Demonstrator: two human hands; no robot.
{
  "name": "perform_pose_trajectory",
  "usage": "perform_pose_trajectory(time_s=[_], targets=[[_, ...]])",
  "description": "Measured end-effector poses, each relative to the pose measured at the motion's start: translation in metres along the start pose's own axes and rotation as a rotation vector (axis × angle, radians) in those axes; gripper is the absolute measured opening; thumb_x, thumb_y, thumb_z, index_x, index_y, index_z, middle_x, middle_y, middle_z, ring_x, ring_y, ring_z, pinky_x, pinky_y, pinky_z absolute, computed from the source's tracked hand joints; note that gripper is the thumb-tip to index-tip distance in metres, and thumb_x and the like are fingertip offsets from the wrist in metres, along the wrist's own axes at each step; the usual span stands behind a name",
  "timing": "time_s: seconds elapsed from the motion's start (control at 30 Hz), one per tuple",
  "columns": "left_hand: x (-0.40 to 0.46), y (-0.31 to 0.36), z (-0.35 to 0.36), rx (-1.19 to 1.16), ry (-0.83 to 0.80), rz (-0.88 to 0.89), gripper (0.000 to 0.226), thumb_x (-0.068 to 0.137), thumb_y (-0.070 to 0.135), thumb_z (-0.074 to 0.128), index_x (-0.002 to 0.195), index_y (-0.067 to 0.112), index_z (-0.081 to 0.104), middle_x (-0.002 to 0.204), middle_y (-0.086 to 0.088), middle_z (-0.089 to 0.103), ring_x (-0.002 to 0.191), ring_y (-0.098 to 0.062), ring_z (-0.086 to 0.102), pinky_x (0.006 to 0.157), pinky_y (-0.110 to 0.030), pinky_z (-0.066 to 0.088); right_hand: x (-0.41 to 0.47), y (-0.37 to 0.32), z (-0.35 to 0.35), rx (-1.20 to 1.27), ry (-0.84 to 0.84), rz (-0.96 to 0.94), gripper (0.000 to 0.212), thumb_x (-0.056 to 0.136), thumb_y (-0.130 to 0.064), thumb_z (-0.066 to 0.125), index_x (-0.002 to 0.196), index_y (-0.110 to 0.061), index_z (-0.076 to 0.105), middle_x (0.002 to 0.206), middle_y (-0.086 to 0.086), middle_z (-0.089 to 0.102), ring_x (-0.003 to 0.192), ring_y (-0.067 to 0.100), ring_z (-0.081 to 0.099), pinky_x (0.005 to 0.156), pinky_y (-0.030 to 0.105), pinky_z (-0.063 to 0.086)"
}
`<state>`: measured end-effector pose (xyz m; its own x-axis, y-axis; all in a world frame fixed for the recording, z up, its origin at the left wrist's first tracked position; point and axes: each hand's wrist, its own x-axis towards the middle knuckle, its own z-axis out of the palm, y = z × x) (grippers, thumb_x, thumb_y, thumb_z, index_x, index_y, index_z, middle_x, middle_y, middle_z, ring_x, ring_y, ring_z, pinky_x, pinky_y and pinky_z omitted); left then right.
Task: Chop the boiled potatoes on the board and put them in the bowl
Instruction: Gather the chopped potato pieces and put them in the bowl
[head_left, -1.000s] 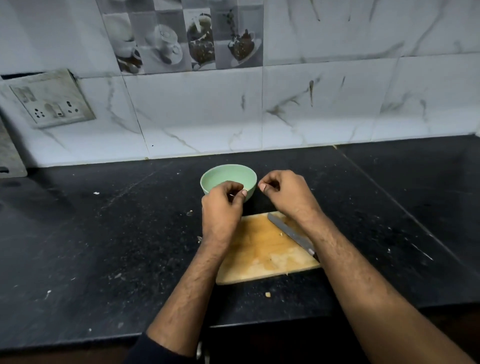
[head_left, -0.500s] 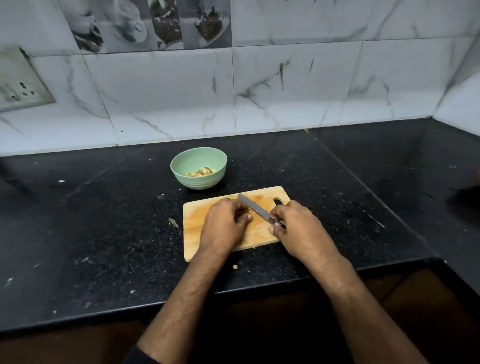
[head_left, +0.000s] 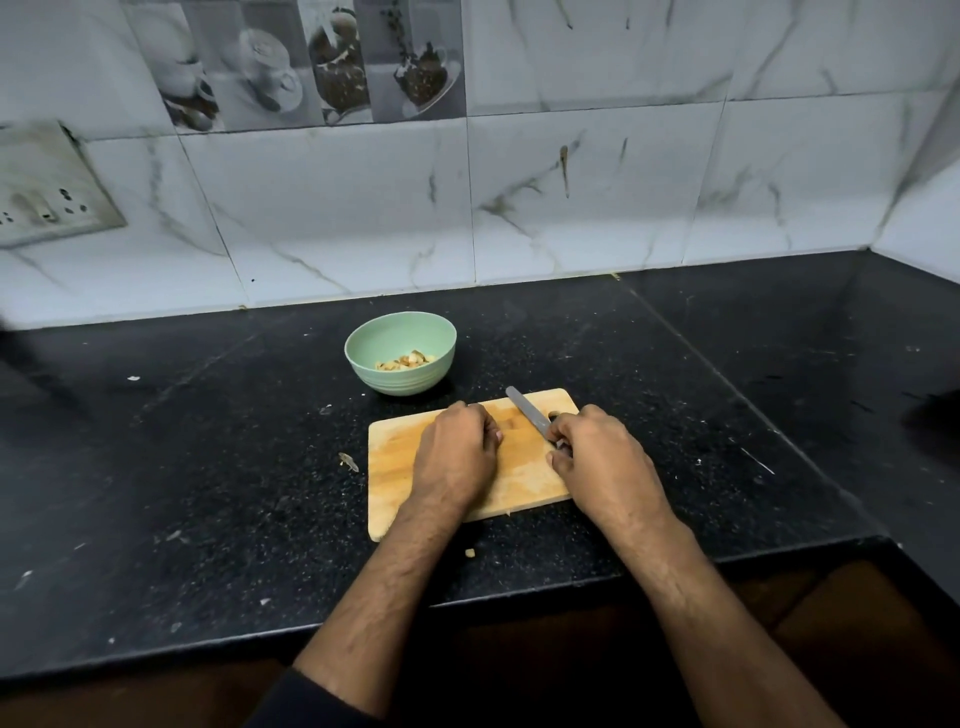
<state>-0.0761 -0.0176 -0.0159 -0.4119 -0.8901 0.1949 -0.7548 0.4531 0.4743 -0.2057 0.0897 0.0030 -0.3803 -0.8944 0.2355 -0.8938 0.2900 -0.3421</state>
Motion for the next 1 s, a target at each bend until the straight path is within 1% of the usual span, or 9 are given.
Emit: perform_pose_trajectory(time_s=[0.13, 0.27, 0.37, 0.47, 0.53, 0.57, 0.67, 0.87, 1.0], targets=[[-0.004, -0.011, -0.01, -0.032, 0.121, 0.025, 0.007, 0.099, 0.025, 0.055, 0.094, 0.023, 0.058, 0.099, 0.002, 0.056, 0.097, -0.018, 0.056, 0.088, -0.037, 0.045, 0.007, -0.009, 0.003, -0.049, 0.004, -0.037, 0.028, 0.095, -0.037, 0.065, 0.121, -0.026, 0.065, 0.112, -0.002, 0.057, 0.105, 0.018, 0.054, 0.092, 0.037, 0.049], [0.014, -0.032, -0.043, -0.043, 0.362, 0.011, 0.008, 0.097, 0.021, 0.058, 0.098, 0.016, 0.064, 0.1, -0.005, 0.063, 0.093, -0.026, 0.06, 0.086, -0.043, 0.049, 0.013, -0.022, 0.005, -0.001, 0.019, -0.068, 0.026, 0.097, -0.037, 0.063, 0.12, -0.026, 0.066, 0.112, -0.004, 0.057, 0.105, 0.015, 0.054, 0.091, 0.035, 0.05], [0.036, -0.046, -0.068, -0.068, 0.468, -0.025, 0.005, 0.094, 0.021, 0.066, 0.095, 0.016, 0.067, 0.098, -0.003, 0.064, 0.091, -0.025, 0.062, 0.085, -0.045, 0.051, 0.019, -0.031, 0.006, 0.005, 0.013, -0.081, 0.024, 0.098, -0.037, 0.061, 0.119, -0.026, 0.067, 0.112, -0.005, 0.058, 0.105, 0.014, 0.055, 0.09, 0.034, 0.051], [0.054, -0.055, -0.08, -0.038, 0.472, -0.054, 0.01, 0.09, 0.027, 0.073, 0.088, 0.02, 0.066, 0.092, 0.002, 0.062, 0.087, -0.021, 0.061, 0.084, -0.043, 0.051, 0.026, -0.039, 0.005, 0.002, 0.005, -0.096, 0.023, 0.099, -0.037, 0.06, 0.117, -0.026, 0.067, 0.112, -0.006, 0.058, 0.106, 0.014, 0.056, 0.09, 0.035, 0.052], [0.063, -0.061, -0.081, -0.013, 0.411, -0.083, 0.009, 0.089, 0.027, 0.073, 0.085, 0.022, 0.067, 0.091, 0.002, 0.064, 0.089, -0.022, 0.063, 0.086, -0.042, 0.05, 0.032, -0.045, 0.004, 0.011, 0.002, -0.11, 0.022, 0.099, -0.037, 0.059, 0.118, -0.028, 0.066, 0.113, -0.006, 0.058, 0.105, 0.013, 0.056, 0.09, 0.035, 0.052], [0.065, -0.065, -0.08, -0.004, 0.363, -0.097, 0.004, 0.09, 0.023, 0.071, 0.086, 0.023, 0.07, 0.094, 0.002, 0.068, 0.092, -0.023, 0.065, 0.089, -0.042, 0.05, 0.036, -0.049, 0.004, 0.018, 0.002, -0.12, 0.021, 0.099, -0.037, 0.059, 0.118, -0.029, 0.066, 0.113, -0.006, 0.057, 0.105, 0.013, 0.056, 0.089, 0.034, 0.052], [0.066, -0.072, -0.074, -0.045, 0.291, -0.125, 0.018, 0.095, 0.017, 0.06, 0.102, 0.022, 0.076, 0.108, 0.001, 0.074, 0.106, -0.024, 0.066, 0.097, -0.041, 0.049, 0.05, -0.063, 0.003, 0.019, 0.005, -0.152, 0.02, 0.1, -0.036, 0.058, 0.116, -0.028, 0.066, 0.112, -0.005, 0.057, 0.103, 0.015, 0.056, 0.086, 0.034, 0.05], [0.054, -0.081, -0.078, -0.071, 0.427, -0.09, 0.026, 0.093, 0.038, 0.068, 0.112, 0.022, 0.072, 0.116, -0.004, 0.057, 0.116, -0.023, 0.049, 0.1, -0.04, 0.038, 0.069, -0.086, 0.01, 0.019, -0.015, -0.19, 0.024, 0.099, -0.036, 0.06, 0.12, -0.024, 0.067, 0.113, -0.001, 0.058, 0.103, 0.018, 0.058, 0.087, 0.037, 0.052], [0.049, -0.085, -0.085, -0.064, 0.376, -0.047, 0.027, 0.084, 0.045, 0.076, 0.104, 0.028, 0.076, 0.113, 0.001, 0.054, 0.115, -0.019, 0.046, 0.099, -0.038, 0.035, 0.073, -0.093, 0.015, 0.018, -0.034, -0.183, 0.026, 0.098, -0.036, 0.062, 0.121, -0.023, 0.067, 0.112, -0.001, 0.058, 0.103, 0.019, 0.058, 0.085, 0.037, 0.051]])
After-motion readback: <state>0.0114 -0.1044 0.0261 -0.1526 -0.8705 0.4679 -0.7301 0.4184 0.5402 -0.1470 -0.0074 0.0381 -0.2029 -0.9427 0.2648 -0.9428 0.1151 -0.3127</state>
